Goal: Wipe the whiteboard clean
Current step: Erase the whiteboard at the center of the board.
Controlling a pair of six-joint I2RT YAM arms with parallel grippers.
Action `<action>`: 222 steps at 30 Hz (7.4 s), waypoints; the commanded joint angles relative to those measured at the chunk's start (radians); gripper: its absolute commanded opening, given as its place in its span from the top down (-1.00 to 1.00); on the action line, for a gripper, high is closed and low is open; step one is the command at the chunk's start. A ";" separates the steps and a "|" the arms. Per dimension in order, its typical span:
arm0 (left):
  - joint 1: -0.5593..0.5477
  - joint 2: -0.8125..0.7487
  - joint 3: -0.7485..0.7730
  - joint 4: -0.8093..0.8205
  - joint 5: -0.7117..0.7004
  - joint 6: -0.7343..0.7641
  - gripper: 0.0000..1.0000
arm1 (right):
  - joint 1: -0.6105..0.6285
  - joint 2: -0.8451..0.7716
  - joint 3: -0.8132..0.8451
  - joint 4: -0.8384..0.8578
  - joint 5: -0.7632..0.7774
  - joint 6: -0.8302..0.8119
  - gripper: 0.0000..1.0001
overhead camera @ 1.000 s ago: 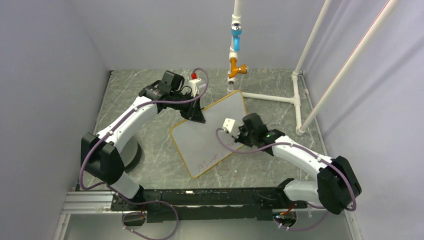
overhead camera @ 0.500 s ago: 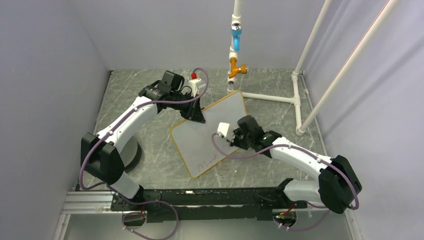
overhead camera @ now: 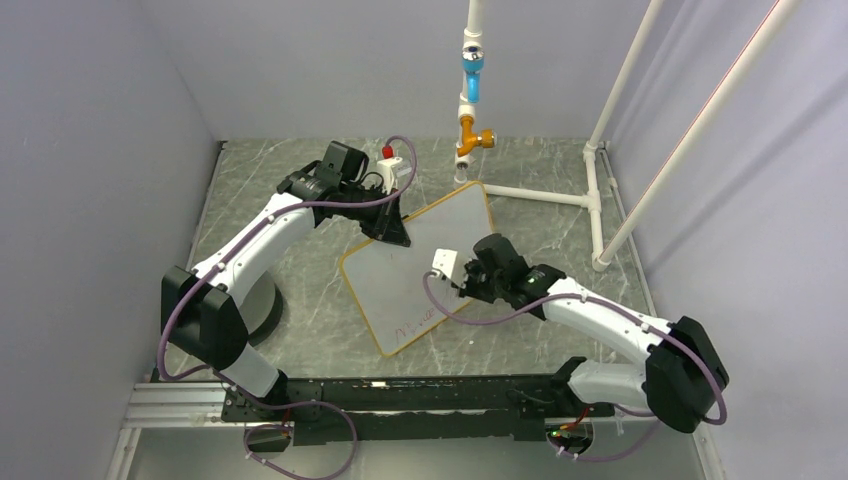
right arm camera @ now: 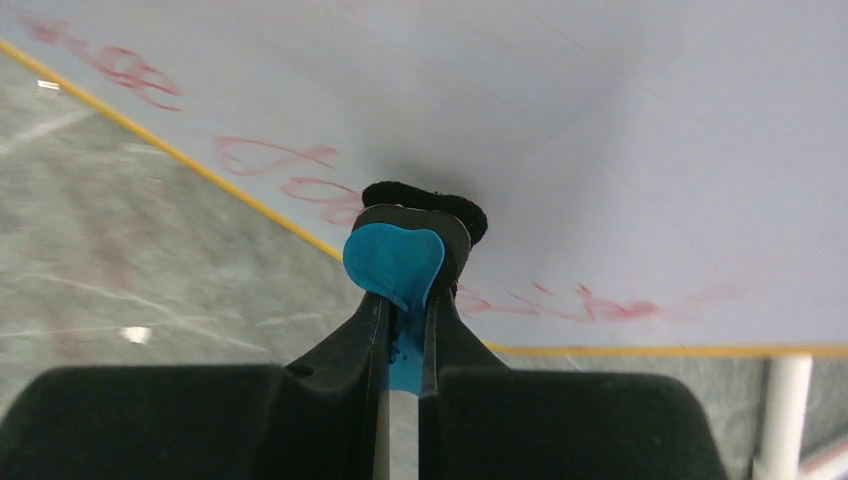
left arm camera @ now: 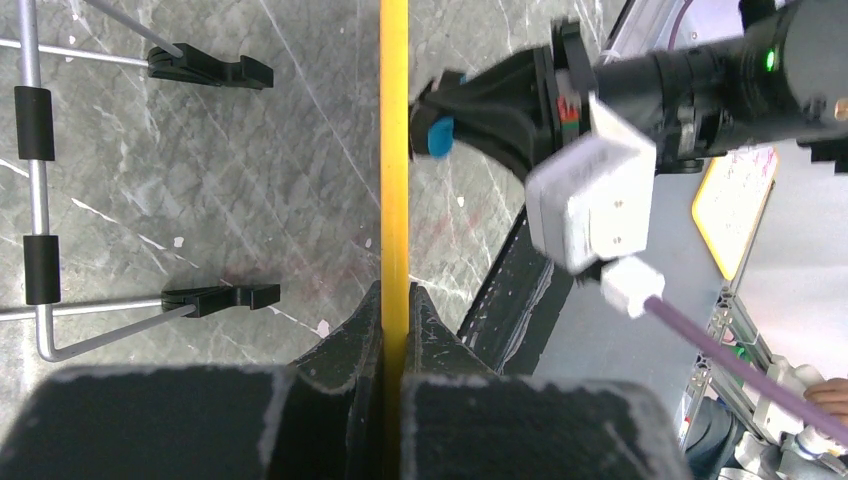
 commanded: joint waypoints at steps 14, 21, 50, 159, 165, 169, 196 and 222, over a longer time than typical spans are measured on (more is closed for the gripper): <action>-0.006 -0.071 0.012 0.046 0.095 -0.024 1.00 | -0.058 -0.016 0.035 0.026 0.018 0.054 1.00; -0.005 -0.077 0.011 0.048 0.095 -0.024 1.00 | -0.286 0.020 0.075 0.061 0.050 -0.002 1.00; -0.005 -0.082 0.010 0.050 0.095 -0.025 1.00 | -0.210 0.030 0.045 0.081 0.142 0.053 1.00; -0.010 -0.101 -0.001 0.060 0.098 -0.032 1.00 | -0.151 0.174 0.105 0.008 0.225 0.247 1.00; -0.009 -0.116 -0.047 0.089 0.089 -0.060 1.00 | -0.264 0.086 0.126 0.057 0.004 0.235 1.00; -0.001 -0.123 -0.089 0.110 0.052 -0.117 1.00 | -0.270 0.053 0.115 0.087 -0.097 0.289 1.00; 0.042 -0.239 -0.283 0.263 0.009 -0.282 1.00 | -0.295 0.287 0.219 0.005 -0.360 0.643 1.00; 0.041 -0.214 -0.270 0.261 0.052 -0.257 1.00 | -0.260 0.220 0.200 0.084 -0.391 0.713 1.00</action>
